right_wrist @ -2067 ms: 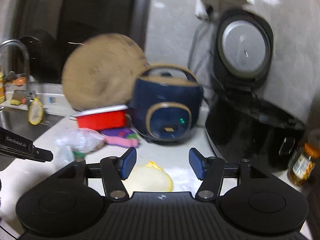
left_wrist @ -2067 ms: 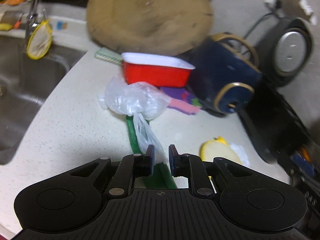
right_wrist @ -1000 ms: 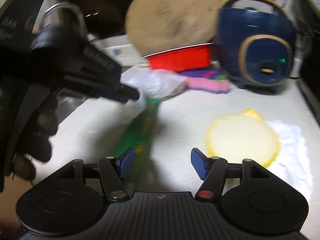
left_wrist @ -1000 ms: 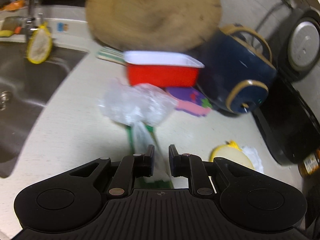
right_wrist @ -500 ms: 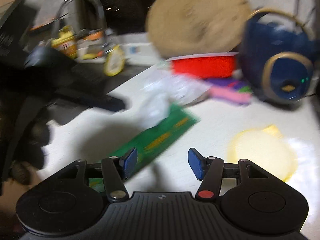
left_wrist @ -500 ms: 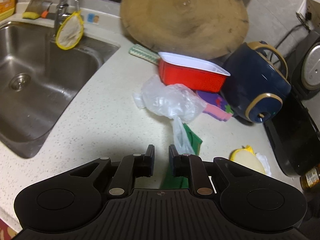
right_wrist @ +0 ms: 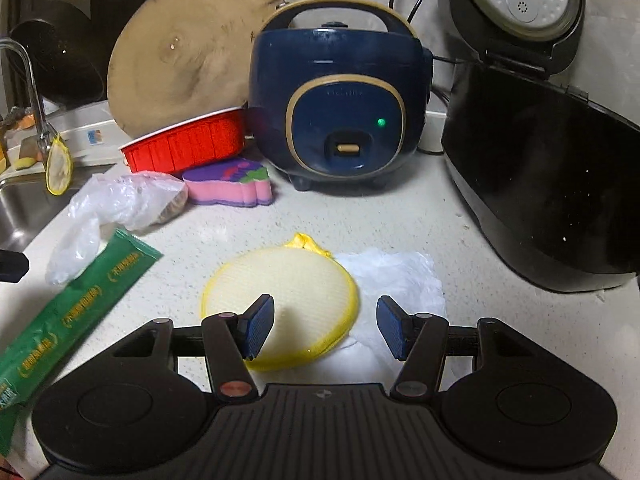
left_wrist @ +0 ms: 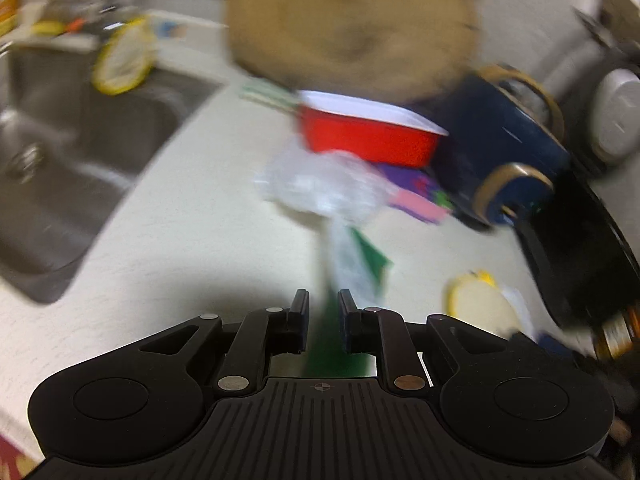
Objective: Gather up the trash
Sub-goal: 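Lift the green strip with the left tool while the right tool moves toward the clear plastic bag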
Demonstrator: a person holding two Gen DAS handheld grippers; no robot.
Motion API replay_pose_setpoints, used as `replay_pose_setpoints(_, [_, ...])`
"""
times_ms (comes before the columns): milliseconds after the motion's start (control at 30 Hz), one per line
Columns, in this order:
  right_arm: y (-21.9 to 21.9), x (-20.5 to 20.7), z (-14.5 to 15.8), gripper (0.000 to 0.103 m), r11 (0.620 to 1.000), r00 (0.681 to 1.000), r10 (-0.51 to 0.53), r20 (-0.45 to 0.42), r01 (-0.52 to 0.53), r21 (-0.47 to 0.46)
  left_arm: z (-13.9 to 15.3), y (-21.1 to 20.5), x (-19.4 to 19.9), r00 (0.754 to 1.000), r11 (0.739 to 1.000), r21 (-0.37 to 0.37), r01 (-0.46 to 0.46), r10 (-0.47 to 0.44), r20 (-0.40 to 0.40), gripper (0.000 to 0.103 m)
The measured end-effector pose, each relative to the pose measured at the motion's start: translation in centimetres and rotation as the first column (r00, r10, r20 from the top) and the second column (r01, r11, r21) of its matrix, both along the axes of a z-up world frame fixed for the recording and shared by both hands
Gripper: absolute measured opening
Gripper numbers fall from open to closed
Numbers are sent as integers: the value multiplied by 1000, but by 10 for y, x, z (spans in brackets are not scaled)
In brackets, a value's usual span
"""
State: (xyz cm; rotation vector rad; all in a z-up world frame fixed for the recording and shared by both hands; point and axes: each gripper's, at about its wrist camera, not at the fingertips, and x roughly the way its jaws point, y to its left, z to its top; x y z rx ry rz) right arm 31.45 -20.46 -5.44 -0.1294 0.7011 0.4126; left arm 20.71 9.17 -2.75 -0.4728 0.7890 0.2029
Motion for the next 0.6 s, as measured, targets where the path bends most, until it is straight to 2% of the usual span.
replay_pose_setpoints(67, [3, 0, -2, 57, 1000, 1000, 8, -5, -8, -2, 1, -19, 8, 993, 990, 78, 114, -112, -29, 19])
replay_pose_setpoints(100, [5, -1, -3, 57, 1000, 1000, 12, -8, -12, -2, 0, -30, 12, 986, 977, 137, 164, -157, -60, 21])
replay_pose_setpoints(167, [9, -1, -3, 57, 1000, 1000, 20, -11, -20, -1, -6, -49, 18, 972, 942, 246, 227, -201, -125, 21])
replay_pose_setpoints(233, [11, -4, -2, 57, 1000, 1000, 27, -8, -27, -2, -13, -59, 22, 963, 921, 297, 254, -213, -164, 21])
replay_pose_setpoints(367, [12, -6, -3, 57, 999, 999, 44, -14, -44, 0, -20, -62, 26, 951, 914, 283, 290, -243, -190, 29])
replay_pose_setpoints(600, [11, -6, -10, 58, 999, 999, 40, -37, -41, -11, -27, -63, 31, 943, 912, 272, 307, -252, -217, 31])
